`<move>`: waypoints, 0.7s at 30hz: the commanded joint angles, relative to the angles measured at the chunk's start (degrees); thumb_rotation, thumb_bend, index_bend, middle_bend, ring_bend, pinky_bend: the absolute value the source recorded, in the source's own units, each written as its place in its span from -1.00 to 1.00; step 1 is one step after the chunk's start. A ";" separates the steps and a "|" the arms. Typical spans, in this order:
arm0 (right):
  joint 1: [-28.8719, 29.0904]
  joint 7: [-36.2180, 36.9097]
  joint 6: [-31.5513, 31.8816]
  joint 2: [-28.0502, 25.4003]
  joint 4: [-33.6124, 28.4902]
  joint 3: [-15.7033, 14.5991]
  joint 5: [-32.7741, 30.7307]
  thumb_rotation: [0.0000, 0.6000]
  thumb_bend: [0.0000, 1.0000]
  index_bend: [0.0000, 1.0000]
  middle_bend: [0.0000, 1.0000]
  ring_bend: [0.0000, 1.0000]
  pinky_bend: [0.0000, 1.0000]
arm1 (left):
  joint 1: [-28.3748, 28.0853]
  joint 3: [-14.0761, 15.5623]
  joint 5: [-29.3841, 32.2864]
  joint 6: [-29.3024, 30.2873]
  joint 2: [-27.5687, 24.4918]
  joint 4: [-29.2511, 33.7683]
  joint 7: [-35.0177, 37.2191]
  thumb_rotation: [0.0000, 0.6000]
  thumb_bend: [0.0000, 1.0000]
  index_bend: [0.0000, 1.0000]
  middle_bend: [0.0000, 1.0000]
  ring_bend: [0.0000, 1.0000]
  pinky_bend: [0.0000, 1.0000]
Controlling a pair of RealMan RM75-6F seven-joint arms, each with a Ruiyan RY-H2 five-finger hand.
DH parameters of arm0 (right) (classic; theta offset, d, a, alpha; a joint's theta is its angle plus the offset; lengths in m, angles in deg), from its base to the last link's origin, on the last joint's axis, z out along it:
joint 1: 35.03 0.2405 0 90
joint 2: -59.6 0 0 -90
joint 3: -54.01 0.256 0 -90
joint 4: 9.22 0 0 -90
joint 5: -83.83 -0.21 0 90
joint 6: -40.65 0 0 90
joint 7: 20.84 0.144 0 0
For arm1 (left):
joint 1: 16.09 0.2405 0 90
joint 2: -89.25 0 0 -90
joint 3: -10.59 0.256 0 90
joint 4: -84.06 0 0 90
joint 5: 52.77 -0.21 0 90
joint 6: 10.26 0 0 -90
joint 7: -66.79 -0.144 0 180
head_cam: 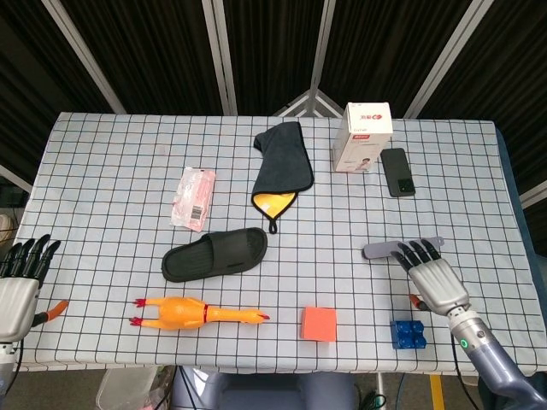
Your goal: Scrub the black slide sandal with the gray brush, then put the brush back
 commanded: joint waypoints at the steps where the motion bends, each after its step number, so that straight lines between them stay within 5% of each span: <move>1: 2.68 0.14 -2.74 3.04 3.89 0.86 -1.10 1.00 -0.30 -0.60 -0.70 -1.00 -1.00 | -0.30 -0.27 0.95 -0.62 0.37 -0.14 -0.61 1.00 -0.86 -1.00 -1.00 -1.00 -0.91; 21: 10.31 4.31 -8.13 10.05 15.57 0.25 2.23 1.00 -0.30 -0.46 -0.58 -0.98 -1.00 | -0.63 -1.11 4.12 -0.75 1.11 -0.31 -2.55 1.00 -0.86 -1.00 -1.00 -1.00 -0.91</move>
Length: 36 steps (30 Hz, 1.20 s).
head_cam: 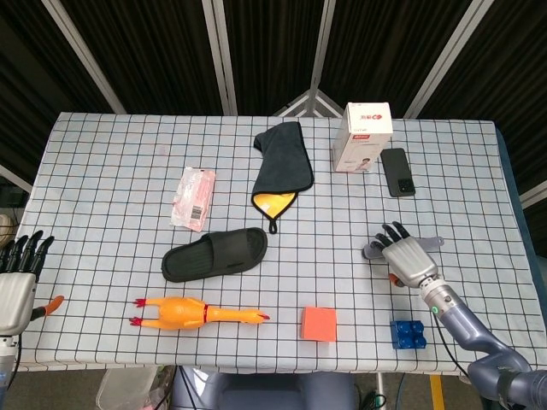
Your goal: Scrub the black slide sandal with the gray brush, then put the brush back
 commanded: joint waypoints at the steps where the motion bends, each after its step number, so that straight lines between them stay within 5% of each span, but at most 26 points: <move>1: 1.36 0.30 -1.10 1.75 2.51 -0.49 0.77 1.00 -0.30 -0.46 -0.58 -0.98 -1.00 | -0.06 -0.01 0.27 -0.13 0.02 0.01 -0.01 1.00 -0.86 -1.00 -1.00 -1.00 -0.91; 12: 4.02 0.92 -1.39 6.07 8.89 -0.47 1.51 1.00 -0.30 -0.46 -0.58 -0.98 -1.00 | -0.19 -0.61 2.39 -0.45 -0.11 0.10 -0.44 1.00 -0.86 -1.00 -1.00 -1.00 -0.91; 36: 5.99 2.36 -1.35 6.38 11.28 -1.66 1.69 1.00 -0.30 -0.34 -0.50 -0.92 -1.00 | -0.16 -0.35 3.09 -0.16 -0.31 0.66 -0.77 1.00 -0.86 -1.00 -1.00 -1.00 -0.91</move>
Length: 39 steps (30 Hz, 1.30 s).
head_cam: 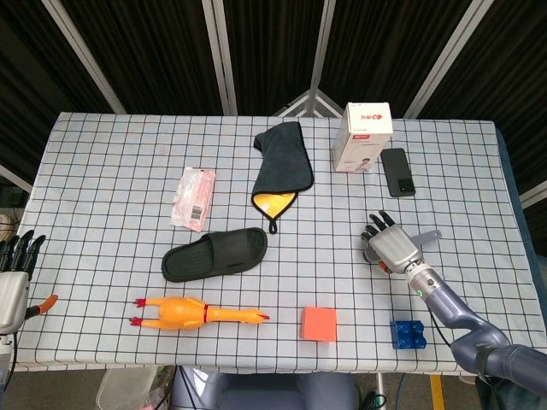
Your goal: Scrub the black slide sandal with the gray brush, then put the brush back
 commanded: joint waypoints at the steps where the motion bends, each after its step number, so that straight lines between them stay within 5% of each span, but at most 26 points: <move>1: 0.05 0.02 0.15 -0.04 0.11 -0.14 -0.06 1.00 -0.30 -0.33 -0.49 -0.92 -1.00 | -0.03 0.06 -0.05 0.04 0.03 0.09 -0.17 1.00 -0.86 -1.00 -1.00 -1.00 -0.91; 17: 0.09 1.40 1.39 0.97 1.40 -1.31 -0.33 1.00 -0.30 -0.24 -0.40 -0.84 -1.00 | -0.31 0.46 0.06 -0.26 0.07 0.36 -0.56 1.00 -0.86 -1.00 -1.00 -1.00 -0.91; 39: -0.09 3.87 4.25 2.89 4.04 -2.38 0.73 1.00 -0.30 0.13 -0.05 -0.56 -0.83 | -0.54 0.91 0.11 -0.47 -0.01 0.55 -0.57 1.00 -0.86 -1.00 -1.00 -1.00 -0.91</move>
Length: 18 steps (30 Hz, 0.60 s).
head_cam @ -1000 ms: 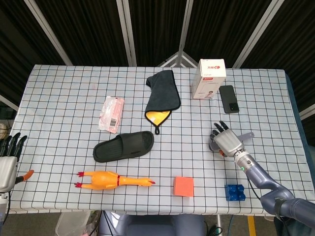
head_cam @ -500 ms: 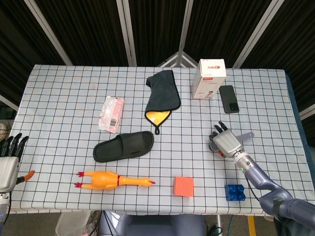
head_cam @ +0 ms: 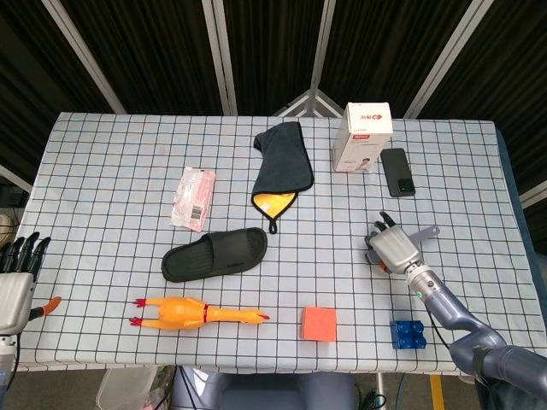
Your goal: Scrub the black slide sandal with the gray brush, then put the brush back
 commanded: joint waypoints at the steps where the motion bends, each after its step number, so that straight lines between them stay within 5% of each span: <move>1: -0.05 0.23 0.37 0.08 0.14 -0.04 0.10 1.00 -0.30 0.13 -0.05 -0.56 -0.82 | 0.01 0.05 -0.07 0.06 -0.01 0.05 -0.01 1.00 -0.86 -1.00 -1.00 -1.00 -0.91; 10: -0.04 2.21 1.74 0.84 0.99 -0.48 1.35 1.00 -0.17 0.24 0.05 -0.44 -0.65 | -0.19 0.26 -0.09 -0.23 0.13 0.05 -0.26 1.00 -0.86 -1.00 -1.00 -1.00 -0.91; 18: 0.34 5.17 3.38 2.68 3.31 -1.16 3.78 1.00 0.38 0.38 0.19 -0.25 -0.41 | -0.38 0.49 -0.16 -0.57 0.19 0.05 -0.36 1.00 -0.86 -1.00 -1.00 -1.00 -0.91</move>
